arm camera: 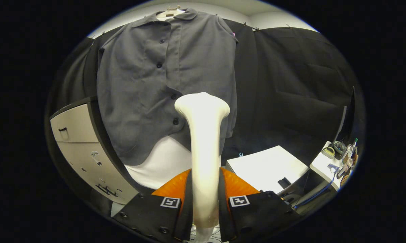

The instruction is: Iron the clothes twice with a garment steamer, once on the left side and once on the right side.

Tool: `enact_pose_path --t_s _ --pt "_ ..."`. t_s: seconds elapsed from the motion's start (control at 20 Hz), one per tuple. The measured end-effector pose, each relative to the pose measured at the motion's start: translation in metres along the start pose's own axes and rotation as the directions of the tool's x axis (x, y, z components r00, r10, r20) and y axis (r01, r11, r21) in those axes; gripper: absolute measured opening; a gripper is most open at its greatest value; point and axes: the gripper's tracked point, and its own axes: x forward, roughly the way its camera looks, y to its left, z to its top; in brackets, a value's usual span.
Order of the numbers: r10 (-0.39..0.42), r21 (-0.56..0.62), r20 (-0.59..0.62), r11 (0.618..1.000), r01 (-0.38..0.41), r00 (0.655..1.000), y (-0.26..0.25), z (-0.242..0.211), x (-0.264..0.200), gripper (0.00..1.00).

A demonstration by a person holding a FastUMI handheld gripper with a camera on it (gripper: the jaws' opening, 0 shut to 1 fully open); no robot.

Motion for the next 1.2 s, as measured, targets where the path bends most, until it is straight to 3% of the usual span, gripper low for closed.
enact_pose_path --t_s 0.3,0.6,1.2 --pt "-0.038 0.011 0.081 0.999 0.037 0.996 -0.006 0.042 -0.072 0.39" --pt "-0.020 0.026 0.151 1.000 0.016 0.988 -0.004 0.088 -0.125 0.39" --pt "0.003 0.059 0.325 0.998 -0.024 0.946 0.007 0.164 -0.179 0.39"
